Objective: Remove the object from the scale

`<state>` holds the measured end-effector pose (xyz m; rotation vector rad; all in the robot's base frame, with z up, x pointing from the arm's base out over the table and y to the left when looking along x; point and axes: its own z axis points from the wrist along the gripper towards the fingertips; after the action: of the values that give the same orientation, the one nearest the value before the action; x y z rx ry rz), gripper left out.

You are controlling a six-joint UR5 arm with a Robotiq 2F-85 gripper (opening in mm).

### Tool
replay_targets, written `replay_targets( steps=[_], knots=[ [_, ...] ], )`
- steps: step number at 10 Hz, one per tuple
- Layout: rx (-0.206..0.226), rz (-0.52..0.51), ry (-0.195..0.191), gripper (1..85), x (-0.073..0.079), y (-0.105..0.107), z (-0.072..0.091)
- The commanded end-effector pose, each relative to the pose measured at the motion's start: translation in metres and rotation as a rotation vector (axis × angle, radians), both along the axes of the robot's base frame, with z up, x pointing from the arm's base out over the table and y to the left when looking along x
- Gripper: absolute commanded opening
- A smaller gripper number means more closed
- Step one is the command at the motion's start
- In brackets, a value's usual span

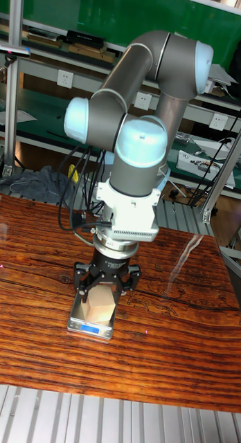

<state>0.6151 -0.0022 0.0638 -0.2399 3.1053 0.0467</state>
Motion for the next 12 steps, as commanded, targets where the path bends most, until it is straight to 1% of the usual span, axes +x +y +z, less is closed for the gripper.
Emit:
replay_targets(
  steps=[1, 3, 4, 5, 6, 7, 9, 12],
  knots=[
    [0.016, -0.004, -0.008, 65.0, 0.008, 0.005, -0.008],
    [0.021, 0.005, 0.011, 63.0, 0.003, 0.009, -0.009],
    [0.039, 0.005, 0.020, 62.7, -0.001, 0.015, -0.007],
    [0.061, 0.003, 0.026, 62.7, -0.006, 0.021, 0.000],
    [0.072, 0.005, 0.030, 62.7, -0.011, 0.021, 0.007],
    [0.076, 0.005, 0.032, 62.7, -0.013, 0.019, 0.012],
    [0.081, 0.008, 0.035, 62.3, -0.015, 0.017, 0.016],
    [0.082, 0.008, 0.033, 62.0, -0.015, 0.018, 0.016]
  ],
)
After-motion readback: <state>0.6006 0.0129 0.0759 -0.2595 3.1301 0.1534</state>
